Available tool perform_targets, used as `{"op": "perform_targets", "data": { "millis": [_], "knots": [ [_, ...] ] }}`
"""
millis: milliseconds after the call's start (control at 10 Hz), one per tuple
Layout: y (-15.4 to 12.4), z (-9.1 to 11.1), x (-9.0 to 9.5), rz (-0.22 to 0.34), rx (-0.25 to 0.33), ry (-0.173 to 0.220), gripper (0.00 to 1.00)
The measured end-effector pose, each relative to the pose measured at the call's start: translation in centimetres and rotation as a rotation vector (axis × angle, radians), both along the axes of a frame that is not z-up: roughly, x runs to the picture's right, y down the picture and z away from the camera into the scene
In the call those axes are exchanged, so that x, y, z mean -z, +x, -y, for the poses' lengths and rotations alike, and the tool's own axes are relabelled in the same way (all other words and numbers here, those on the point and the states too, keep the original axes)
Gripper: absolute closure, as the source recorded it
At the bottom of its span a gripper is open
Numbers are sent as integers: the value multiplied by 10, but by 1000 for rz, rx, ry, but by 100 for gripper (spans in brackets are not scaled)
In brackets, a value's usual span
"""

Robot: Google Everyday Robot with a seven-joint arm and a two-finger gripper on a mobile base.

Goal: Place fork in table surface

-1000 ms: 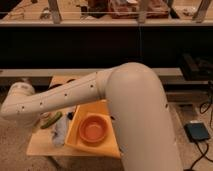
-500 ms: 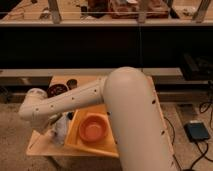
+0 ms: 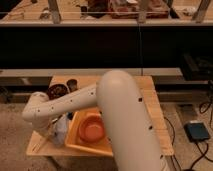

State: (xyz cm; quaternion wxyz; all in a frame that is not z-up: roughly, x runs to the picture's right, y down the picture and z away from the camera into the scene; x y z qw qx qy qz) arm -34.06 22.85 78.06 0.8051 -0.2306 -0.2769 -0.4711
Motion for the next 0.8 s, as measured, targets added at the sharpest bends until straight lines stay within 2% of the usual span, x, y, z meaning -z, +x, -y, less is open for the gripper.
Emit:
{"op": "perform_targets", "data": {
  "millis": [200, 300, 400, 800],
  "knots": [
    [1, -1, -2, 3, -10, -8, 28],
    [1, -1, -2, 3, -13, -11, 23],
    [1, -2, -3, 3, -17, -14, 20],
    [3, -2, -7, -12, -16, -19, 20]
  ]
}}
